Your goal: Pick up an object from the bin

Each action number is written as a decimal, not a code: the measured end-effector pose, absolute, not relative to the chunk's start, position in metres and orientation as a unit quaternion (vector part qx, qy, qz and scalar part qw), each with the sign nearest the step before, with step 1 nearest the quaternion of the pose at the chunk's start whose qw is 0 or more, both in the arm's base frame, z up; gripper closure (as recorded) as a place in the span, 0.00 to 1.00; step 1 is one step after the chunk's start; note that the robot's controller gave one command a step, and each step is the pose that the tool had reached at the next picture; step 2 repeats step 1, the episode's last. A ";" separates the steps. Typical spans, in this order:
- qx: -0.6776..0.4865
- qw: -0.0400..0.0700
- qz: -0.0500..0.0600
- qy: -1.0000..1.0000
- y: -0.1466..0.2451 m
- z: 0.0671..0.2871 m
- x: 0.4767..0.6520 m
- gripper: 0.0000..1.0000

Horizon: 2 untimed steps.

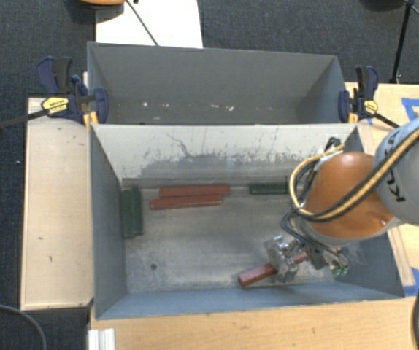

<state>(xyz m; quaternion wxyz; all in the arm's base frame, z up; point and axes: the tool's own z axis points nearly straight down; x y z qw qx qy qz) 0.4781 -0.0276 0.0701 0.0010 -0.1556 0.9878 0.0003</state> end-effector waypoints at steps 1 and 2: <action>-0.144 0.001 0.000 0.990 -0.056 0.206 0.498 1.00; -0.144 0.001 0.000 0.990 -0.056 0.206 0.498 1.00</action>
Offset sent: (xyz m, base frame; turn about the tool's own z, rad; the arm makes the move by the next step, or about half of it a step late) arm 0.0000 0.0000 0.0000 0.0000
